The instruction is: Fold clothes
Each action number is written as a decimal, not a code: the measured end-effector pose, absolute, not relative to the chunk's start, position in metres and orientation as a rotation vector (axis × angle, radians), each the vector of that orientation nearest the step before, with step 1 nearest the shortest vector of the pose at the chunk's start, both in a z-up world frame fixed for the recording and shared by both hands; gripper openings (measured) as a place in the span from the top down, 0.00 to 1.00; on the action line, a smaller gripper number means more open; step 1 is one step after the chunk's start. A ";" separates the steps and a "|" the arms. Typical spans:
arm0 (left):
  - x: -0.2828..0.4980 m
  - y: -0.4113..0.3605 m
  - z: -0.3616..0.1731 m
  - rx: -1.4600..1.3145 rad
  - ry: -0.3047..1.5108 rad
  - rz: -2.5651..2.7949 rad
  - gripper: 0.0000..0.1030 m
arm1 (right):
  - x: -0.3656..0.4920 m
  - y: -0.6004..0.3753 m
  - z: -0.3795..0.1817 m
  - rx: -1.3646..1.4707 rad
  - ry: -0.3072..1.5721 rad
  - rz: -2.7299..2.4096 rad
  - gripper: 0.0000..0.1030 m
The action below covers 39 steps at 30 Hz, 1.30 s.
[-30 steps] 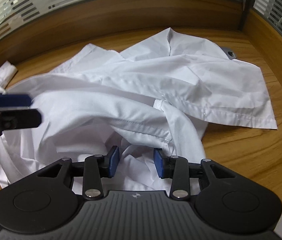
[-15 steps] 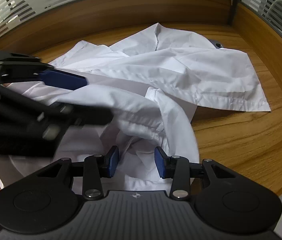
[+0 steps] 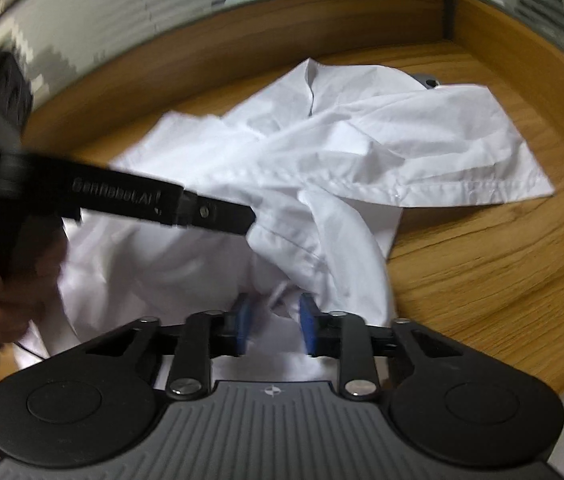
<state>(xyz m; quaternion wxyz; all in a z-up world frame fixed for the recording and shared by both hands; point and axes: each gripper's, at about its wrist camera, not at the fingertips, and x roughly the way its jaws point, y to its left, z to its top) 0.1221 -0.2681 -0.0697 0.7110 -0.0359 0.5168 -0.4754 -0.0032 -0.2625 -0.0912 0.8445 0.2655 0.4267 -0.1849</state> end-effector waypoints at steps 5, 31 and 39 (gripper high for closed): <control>0.122 -0.250 -0.050 -0.079 1.094 -1.041 0.54 | -0.002 -0.274 -0.100 0.727 0.871 -0.408 0.80; 0.127 -0.227 -0.080 -0.001 1.075 -0.976 0.71 | -0.001 -0.293 -0.128 0.920 0.912 -0.582 0.84; 0.131 -0.273 -0.113 0.190 1.119 -1.029 0.71 | 0.017 -0.303 -0.145 0.881 0.913 -0.594 0.82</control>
